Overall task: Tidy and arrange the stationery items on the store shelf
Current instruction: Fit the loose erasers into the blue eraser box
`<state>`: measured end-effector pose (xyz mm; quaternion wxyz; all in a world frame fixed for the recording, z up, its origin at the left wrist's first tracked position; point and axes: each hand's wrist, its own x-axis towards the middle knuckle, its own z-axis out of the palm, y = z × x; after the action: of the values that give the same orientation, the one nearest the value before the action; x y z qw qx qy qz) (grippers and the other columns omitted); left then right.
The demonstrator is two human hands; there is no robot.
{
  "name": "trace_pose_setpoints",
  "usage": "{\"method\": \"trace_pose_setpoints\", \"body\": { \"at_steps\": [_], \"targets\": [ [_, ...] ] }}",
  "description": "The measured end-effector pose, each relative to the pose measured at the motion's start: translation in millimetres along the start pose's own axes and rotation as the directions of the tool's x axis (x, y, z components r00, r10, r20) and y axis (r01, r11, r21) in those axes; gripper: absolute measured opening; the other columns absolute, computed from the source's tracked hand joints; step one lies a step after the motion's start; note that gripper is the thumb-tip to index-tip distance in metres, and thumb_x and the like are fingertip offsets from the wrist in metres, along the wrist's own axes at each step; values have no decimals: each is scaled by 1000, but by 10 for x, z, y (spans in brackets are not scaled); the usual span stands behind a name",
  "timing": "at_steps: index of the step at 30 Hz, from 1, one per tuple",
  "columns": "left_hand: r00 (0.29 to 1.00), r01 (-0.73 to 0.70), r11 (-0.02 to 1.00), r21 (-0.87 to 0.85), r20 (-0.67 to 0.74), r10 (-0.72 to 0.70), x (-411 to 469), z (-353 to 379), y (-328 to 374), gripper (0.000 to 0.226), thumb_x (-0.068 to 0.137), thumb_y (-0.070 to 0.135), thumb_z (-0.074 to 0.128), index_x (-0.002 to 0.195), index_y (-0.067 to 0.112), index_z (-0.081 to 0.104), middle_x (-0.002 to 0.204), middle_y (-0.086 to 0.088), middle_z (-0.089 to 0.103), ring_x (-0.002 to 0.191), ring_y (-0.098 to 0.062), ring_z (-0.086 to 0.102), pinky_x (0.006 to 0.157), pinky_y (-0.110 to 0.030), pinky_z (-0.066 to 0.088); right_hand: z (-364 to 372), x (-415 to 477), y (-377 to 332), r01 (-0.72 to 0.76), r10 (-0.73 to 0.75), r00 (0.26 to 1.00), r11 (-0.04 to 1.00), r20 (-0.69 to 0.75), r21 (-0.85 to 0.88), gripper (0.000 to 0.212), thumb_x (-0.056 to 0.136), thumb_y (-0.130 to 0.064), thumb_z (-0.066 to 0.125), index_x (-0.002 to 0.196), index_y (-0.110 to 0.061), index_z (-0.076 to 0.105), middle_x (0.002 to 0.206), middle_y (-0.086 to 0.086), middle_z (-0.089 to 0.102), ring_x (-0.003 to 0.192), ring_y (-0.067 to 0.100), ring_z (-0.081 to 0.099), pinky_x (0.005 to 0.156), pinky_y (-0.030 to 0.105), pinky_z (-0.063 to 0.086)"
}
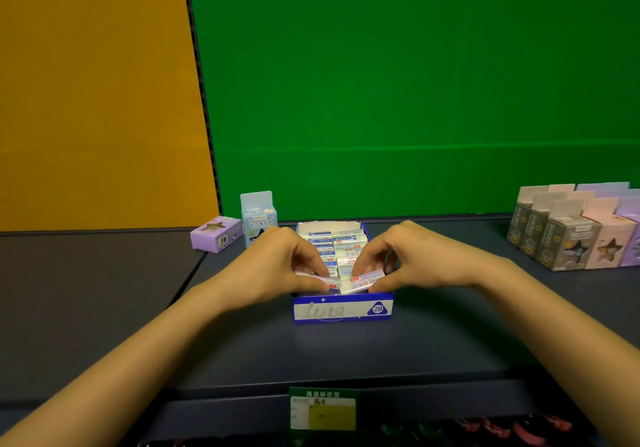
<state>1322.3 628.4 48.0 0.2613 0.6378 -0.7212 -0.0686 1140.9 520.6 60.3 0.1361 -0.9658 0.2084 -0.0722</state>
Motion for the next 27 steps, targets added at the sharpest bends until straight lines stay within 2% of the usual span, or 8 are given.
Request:
{"method": "trace_pose_setpoints", "body": {
  "at_steps": [3,8,13,15,21,24,27],
  "targets": [
    [1000,-7,1000,-16,18,8,26,21,-7,26,71,24,76,93,11,75,91,-3,73,82,-15,66,67,-17,51,-46,72,26,-25,18,992,998,121,52,23,75,-14,74,97,-18,68,75,-14,61,66,1,55,68,13,47],
    [997,-32,999,-35,62,35,46,4,-32,21,71,20,77,90,9,76,93,-3,75,85,-14,67,73,-17,54,-123,197,21,-42,23,956,997,292,60,22,75,-10,73,89,-22,60,75,-13,59,67,5,52,69,18,45],
    [991,-27,999,-18,130,29,91,-35,-24,18,72,18,76,89,11,75,95,-2,75,87,-13,68,78,-26,55,-147,311,21,-56,46,921,998,388,17,26,73,-9,75,85,-24,57,74,-11,58,58,-3,52,61,9,43],
    [990,-38,999,15,136,36,104,-35,-22,19,73,20,76,89,11,75,94,-2,75,87,-14,68,76,-27,55,-151,328,38,-63,52,916,998,397,14,25,73,-10,75,87,-22,58,74,-9,59,59,-2,52,60,7,43],
    [996,-35,999,35,79,32,80,10,-43,17,73,24,76,86,13,77,90,-1,76,84,-15,67,72,-24,52,-193,244,105,-66,-7,938,978,347,197,19,75,-19,75,93,-16,67,75,-9,65,69,4,58,74,20,48],
    [996,-48,997,56,83,43,99,24,-45,17,73,24,75,86,13,76,91,-2,76,84,-15,66,70,-22,52,-149,218,90,-17,-34,961,983,275,183,14,75,-18,75,88,-17,69,70,-11,65,65,2,58,67,12,47],
    [994,-64,996,58,97,58,109,25,-43,16,73,21,75,85,11,76,92,-3,75,83,-16,67,70,-24,53,-129,210,81,-7,-28,970,990,242,142,14,74,-17,76,86,-18,69,69,-10,65,62,1,58,64,10,47]
  ]
}}
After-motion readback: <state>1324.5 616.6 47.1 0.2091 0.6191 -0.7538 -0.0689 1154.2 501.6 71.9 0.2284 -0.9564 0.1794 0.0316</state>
